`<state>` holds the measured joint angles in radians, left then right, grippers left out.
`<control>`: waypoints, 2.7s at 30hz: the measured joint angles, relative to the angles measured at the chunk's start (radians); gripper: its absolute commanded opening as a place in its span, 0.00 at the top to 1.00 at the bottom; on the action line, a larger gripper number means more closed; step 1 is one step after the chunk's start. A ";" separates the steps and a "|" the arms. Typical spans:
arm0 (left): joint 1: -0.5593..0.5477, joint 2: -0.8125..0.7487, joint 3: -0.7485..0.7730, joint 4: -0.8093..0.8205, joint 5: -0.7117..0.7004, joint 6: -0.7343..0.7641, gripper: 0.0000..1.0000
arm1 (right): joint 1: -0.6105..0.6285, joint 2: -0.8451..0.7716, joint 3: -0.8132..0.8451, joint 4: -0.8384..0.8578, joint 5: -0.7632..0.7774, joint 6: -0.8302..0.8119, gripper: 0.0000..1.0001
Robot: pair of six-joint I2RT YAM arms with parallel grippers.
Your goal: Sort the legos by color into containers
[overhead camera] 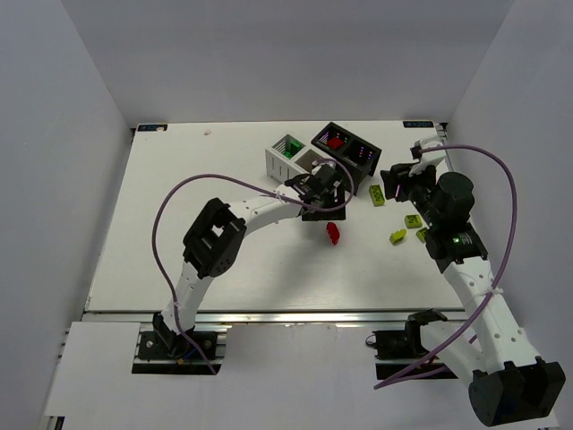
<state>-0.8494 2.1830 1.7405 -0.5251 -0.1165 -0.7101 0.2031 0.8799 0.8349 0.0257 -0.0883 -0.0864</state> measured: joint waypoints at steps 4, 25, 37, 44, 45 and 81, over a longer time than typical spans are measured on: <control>-0.004 0.030 0.019 -0.035 0.000 -0.014 0.19 | 0.000 0.005 -0.012 0.001 0.001 0.000 0.41; -0.025 0.087 0.077 -0.056 0.063 -0.037 0.66 | 0.000 -0.004 -0.015 0.007 0.007 -0.001 0.41; -0.025 -0.008 -0.003 0.018 0.153 0.053 0.82 | 0.000 -0.048 -0.033 0.024 0.026 -0.006 0.66; -0.011 -0.137 0.007 0.076 0.186 0.101 0.84 | 0.000 -0.113 -0.058 0.067 0.083 0.001 1.00; -0.005 -0.147 0.018 0.082 0.186 0.107 0.84 | 0.000 -0.125 -0.065 0.076 0.092 0.002 1.00; 0.260 0.240 0.491 0.682 0.209 0.135 0.77 | 0.000 -0.156 -0.098 0.125 0.081 0.000 1.00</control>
<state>-0.5896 2.4226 2.2314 0.1570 0.0925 -0.5747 0.2031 0.7242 0.7364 0.1509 -0.0071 -0.0860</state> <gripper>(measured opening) 0.395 0.009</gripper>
